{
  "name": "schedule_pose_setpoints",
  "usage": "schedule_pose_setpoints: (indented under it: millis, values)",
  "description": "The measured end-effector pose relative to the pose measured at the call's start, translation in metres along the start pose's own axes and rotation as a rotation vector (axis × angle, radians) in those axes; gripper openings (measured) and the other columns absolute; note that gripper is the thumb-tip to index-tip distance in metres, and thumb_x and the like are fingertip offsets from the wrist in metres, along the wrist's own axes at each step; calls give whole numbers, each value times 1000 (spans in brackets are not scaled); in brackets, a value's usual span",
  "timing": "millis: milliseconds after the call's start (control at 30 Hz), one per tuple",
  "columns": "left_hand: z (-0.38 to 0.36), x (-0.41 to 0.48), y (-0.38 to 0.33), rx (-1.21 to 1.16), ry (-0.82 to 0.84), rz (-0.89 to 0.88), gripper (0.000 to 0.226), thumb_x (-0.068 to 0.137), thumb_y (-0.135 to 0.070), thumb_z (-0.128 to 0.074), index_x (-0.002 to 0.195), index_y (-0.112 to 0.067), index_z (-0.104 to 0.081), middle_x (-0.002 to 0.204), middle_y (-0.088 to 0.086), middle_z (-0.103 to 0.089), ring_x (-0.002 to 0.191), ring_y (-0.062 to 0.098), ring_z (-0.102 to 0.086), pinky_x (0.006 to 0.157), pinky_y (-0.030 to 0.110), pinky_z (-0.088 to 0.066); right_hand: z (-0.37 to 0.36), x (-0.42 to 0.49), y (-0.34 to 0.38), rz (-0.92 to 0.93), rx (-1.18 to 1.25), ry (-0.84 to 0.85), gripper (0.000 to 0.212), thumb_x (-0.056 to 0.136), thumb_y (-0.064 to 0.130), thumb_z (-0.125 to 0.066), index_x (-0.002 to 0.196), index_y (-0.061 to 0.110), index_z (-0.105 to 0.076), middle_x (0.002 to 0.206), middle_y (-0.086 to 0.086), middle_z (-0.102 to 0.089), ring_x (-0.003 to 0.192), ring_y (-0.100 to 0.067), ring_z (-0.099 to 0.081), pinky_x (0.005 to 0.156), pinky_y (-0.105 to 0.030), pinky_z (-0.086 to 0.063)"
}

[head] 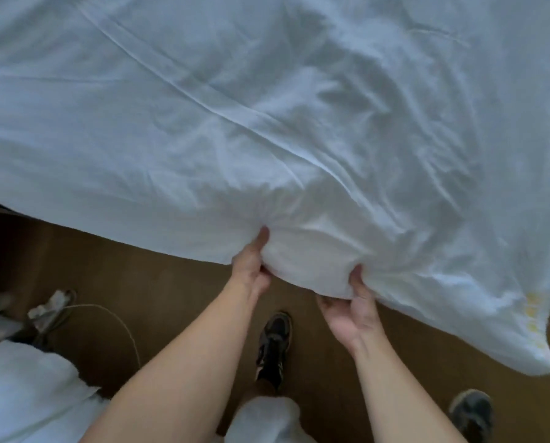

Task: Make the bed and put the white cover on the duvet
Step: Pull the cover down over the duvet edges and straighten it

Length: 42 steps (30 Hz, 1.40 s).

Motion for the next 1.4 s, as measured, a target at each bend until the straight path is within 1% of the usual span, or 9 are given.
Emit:
schedule_pose_setpoints:
  millis: [100, 300, 533, 867, 967, 1067, 1167, 1267, 1400]
  values:
    - [25, -10, 4, -5, 93, 128, 58, 82, -21, -80, 133, -2, -61, 128, 21, -67, 121, 37, -63, 107, 51, -48, -52, 21, -76, -30, -55, 115, 79, 75, 37, -83, 142, 9, -52, 139, -18, -60, 128, -38, -58, 112, -52, -42]
    - [118, 41, -132, -104, 12, -8, 51, 88, -45, -73, 125, -10, -67, 123, 16, -71, 118, 35, -65, 108, 58, -44, -31, 44, -105, 187, 33, -360, 43, 81, 17, -76, 122, 20, -64, 126, -10, -69, 112, -30, -67, 103, -56, -50]
    - [129, 48, -124, -26, 120, 77, 49, 94, -32, -69, 135, -7, -62, 132, 19, -66, 122, 38, -63, 112, 57, -42, -115, 44, -188, 45, -125, 159, 64, 84, 39, -67, 140, 12, -55, 135, -13, -65, 127, -33, -60, 113, -53, -40]
    - [172, 66, -210, -20, 7, -50, 25, 93, -29, -70, 112, -11, -70, 113, 13, -74, 101, 30, -70, 93, 52, -52, -117, 71, -238, 149, -202, -293, 29, 86, 23, -79, 110, 15, -65, 104, -7, -73, 93, -26, -70, 91, -45, -58]
    - [170, 66, -202, 7, 36, -42, 38, 96, -31, -66, 126, -8, -67, 114, 14, -74, 103, 31, -69, 83, 48, -55, -125, 71, -255, 158, -100, -178, 47, 82, 33, -81, 121, 13, -65, 111, -10, -75, 102, -30, -72, 96, -49, -56]
    - [173, 62, -189, -15, 104, 34, 44, 97, -29, -65, 132, -3, -62, 117, 21, -73, 110, 37, -68, 96, 54, -52, -150, 72, -291, 139, -67, 16, 55, 79, 31, -82, 127, 9, -63, 120, -15, -72, 110, -33, -70, 102, -52, -52]
    - [188, 51, -192, -44, 192, 108, 45, 95, -30, -69, 131, -3, -61, 120, 23, -71, 117, 39, -65, 110, 56, -43, -160, 82, -308, 242, -101, -177, 32, 82, 13, -81, 111, 8, -68, 117, -15, -73, 99, -31, -72, 93, -48, -56]
    - [227, 72, -251, -122, 157, 5, 48, 87, -39, -77, 124, -11, -64, 112, 18, -75, 116, 40, -64, 104, 61, -46, -146, 90, -306, 333, -92, -321, 30, 85, 8, -79, 112, 12, -65, 121, -12, -70, 100, -28, -71, 87, -45, -59]
    - [262, 98, -302, -2, 160, 10, 35, 95, -25, -69, 125, -7, -67, 112, 14, -76, 119, 34, -65, 90, 49, -55, -159, 98, -347, 256, -47, -101, 52, 82, 25, -77, 130, 12, -61, 125, -13, -70, 112, -31, -69, 99, -51, -54]
Point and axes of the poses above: each hand's wrist, its own x-axis towards the middle knuckle, its own z-axis out of the back of the hand, y = z × x, the point moved 4 cm from there along x, towards the middle knuckle
